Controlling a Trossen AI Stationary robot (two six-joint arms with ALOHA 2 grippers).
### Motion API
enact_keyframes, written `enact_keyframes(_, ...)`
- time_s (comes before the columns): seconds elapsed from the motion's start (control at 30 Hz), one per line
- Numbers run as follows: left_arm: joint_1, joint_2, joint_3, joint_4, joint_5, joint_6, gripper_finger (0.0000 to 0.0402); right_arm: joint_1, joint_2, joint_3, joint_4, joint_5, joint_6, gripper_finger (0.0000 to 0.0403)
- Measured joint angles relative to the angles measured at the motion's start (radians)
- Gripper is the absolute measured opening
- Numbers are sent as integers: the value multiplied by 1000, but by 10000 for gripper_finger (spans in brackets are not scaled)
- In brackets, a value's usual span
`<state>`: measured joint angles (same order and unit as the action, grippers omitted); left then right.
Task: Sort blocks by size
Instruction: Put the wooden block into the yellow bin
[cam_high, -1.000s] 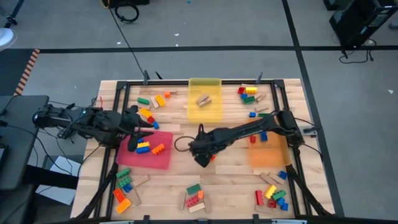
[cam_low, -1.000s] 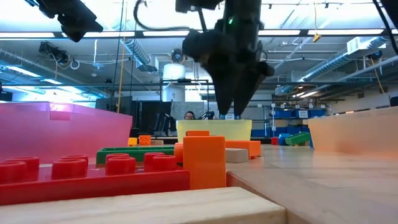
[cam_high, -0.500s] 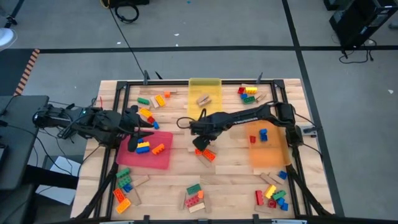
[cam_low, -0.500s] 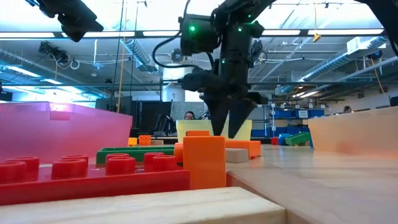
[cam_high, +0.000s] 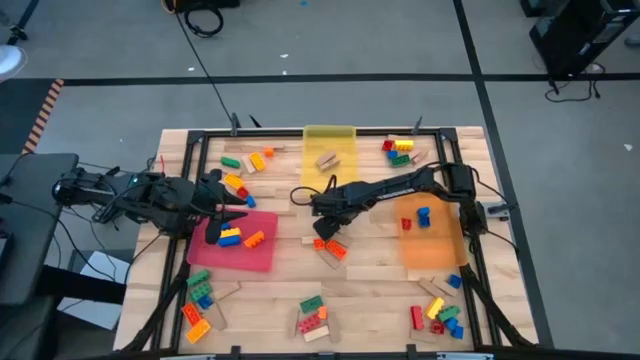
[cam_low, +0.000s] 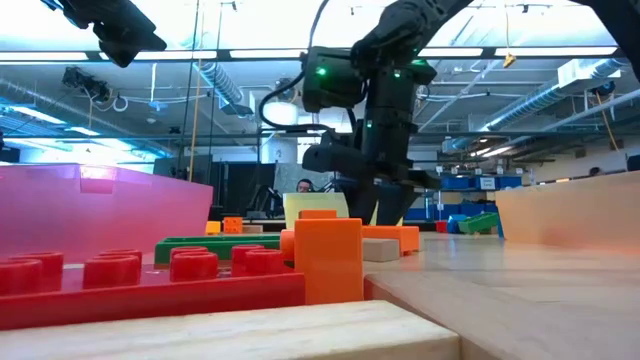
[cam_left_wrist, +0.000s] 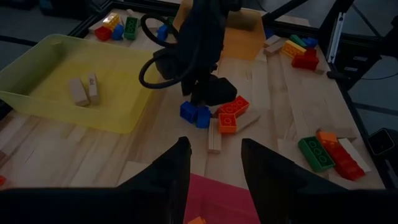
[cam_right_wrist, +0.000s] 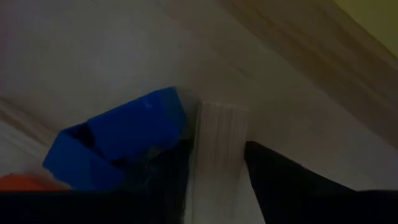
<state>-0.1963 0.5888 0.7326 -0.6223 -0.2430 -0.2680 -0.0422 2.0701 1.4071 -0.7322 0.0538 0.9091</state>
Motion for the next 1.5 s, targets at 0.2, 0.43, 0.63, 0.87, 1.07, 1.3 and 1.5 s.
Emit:
enact_keyframes(0.2, 0, 0, 0, 1, 0, 0, 152, 1, -8, -7, -1, 6, -2, 113)
enact_keyframes(0.43, 0, 0, 0, 4, 0, 2, 152, 14, -118, -13, -44, 5, 5, 113)
enact_keyframes(0.63, 0, 0, 0, 19, -8, 4, 152, 14, -295, -12, -50, 20, 31, 113)
enact_keyframes(0.87, 0, 10, 0, 106, -139, -7, 152, -54, -438, 58, -47, 130, -44, 113)
enact_keyframes(1.07, 0, 52, 1, 160, -248, -49, 152, -164, -389, 236, -41, 96, -261, 113)
enact_keyframes(1.3, 0, 116, 1, 165, -299, -56, 152, -281, -195, 405, -82, -63, -479, 113)
enact_keyframes(1.5, 0, 142, 1, 239, -322, -107, 152, -342, -38, 423, -142, -143, -601, 113)
